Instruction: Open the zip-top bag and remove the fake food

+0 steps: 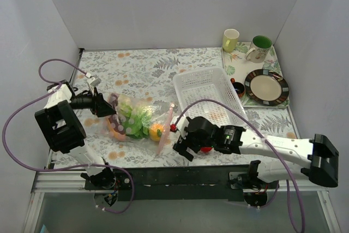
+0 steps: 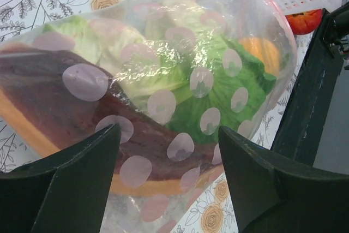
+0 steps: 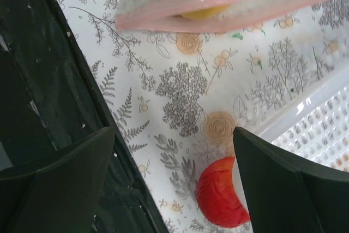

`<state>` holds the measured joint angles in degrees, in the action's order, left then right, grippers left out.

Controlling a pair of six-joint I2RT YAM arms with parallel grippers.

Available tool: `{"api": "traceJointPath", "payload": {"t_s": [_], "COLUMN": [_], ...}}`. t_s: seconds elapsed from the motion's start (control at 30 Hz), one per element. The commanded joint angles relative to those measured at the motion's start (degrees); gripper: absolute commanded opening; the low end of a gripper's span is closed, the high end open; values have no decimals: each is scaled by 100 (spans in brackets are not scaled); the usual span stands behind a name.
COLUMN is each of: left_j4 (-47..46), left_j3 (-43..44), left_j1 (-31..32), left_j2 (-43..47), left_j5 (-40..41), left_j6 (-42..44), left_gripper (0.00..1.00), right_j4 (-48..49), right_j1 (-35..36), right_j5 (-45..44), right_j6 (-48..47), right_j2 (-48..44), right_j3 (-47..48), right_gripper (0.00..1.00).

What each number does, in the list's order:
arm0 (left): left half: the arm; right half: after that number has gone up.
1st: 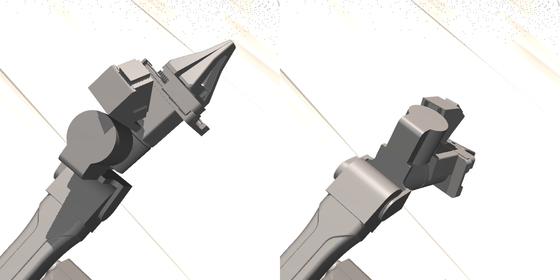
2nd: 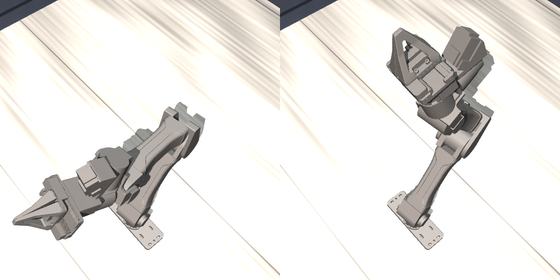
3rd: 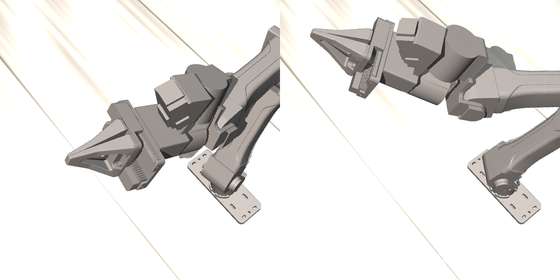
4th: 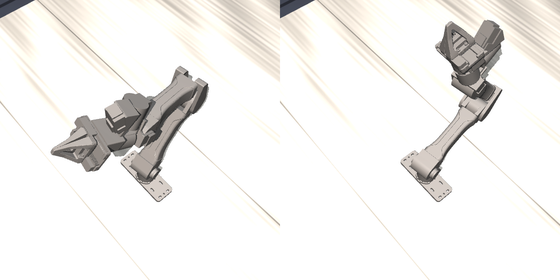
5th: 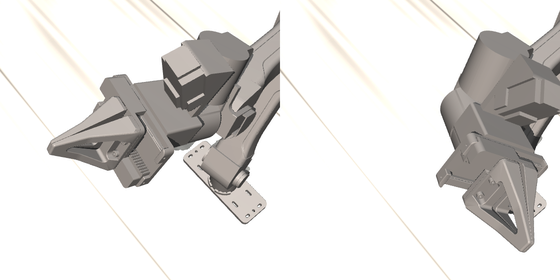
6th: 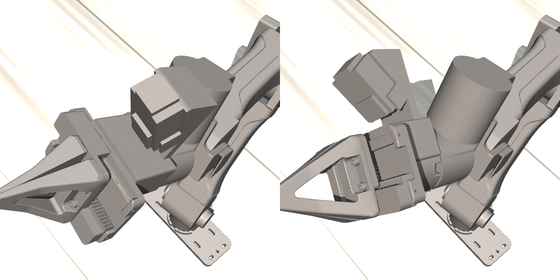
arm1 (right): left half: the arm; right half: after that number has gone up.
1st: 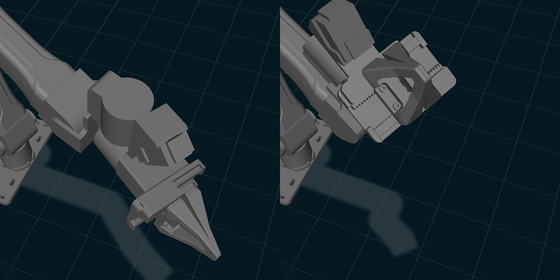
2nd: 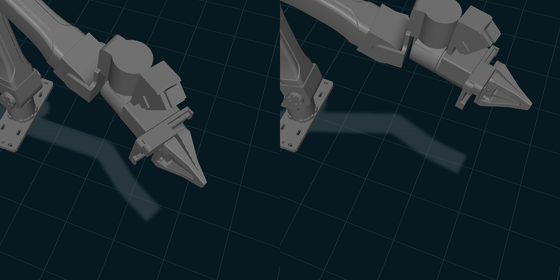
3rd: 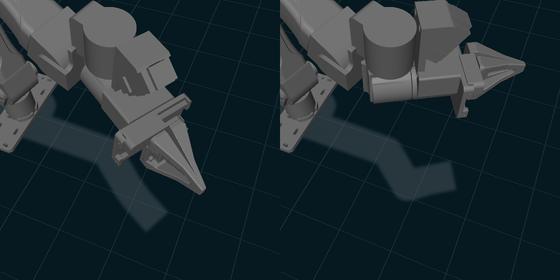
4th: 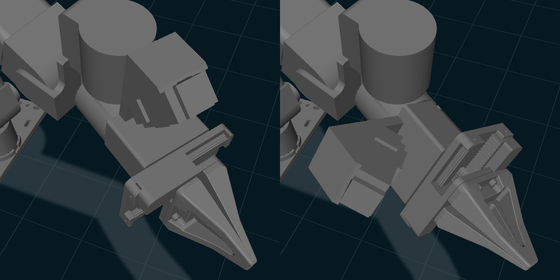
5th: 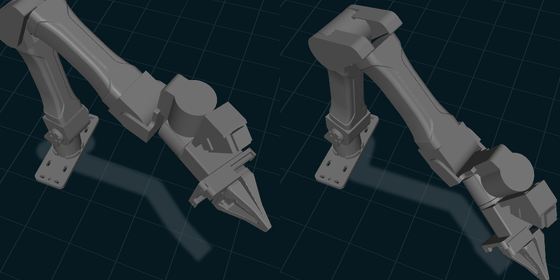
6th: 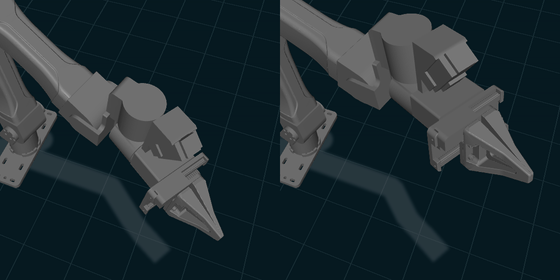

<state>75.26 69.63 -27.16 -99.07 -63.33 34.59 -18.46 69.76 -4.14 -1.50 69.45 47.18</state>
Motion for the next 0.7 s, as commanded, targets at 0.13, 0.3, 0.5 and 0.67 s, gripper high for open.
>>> {"api": "traceJointPath", "payload": {"t_s": [0.13,0.3,0.5,0.67], "left_j4": [-741,-592,-451,-566], "left_j3": [77,288,438,578], "left_j1": [0,0,0,0], "left_j2": [133,-42,-201,-236], "left_j5": [488,436,251,128], "left_j6": [-998,-1024,-1086,-1323], "left_gripper": [74,71,69,69], "right_j4": [-360,-271,-2961,-3103], "right_j1": [345,354,363,354], "right_j5": [140,656,-2491,-2382], "right_j6": [1406,1783,3716,4341], "right_j2": [-1741,-2934,-2859,-1571], "right_j3": [-736,-1097,-438,-604], "right_gripper": [98,98,98,98]}}
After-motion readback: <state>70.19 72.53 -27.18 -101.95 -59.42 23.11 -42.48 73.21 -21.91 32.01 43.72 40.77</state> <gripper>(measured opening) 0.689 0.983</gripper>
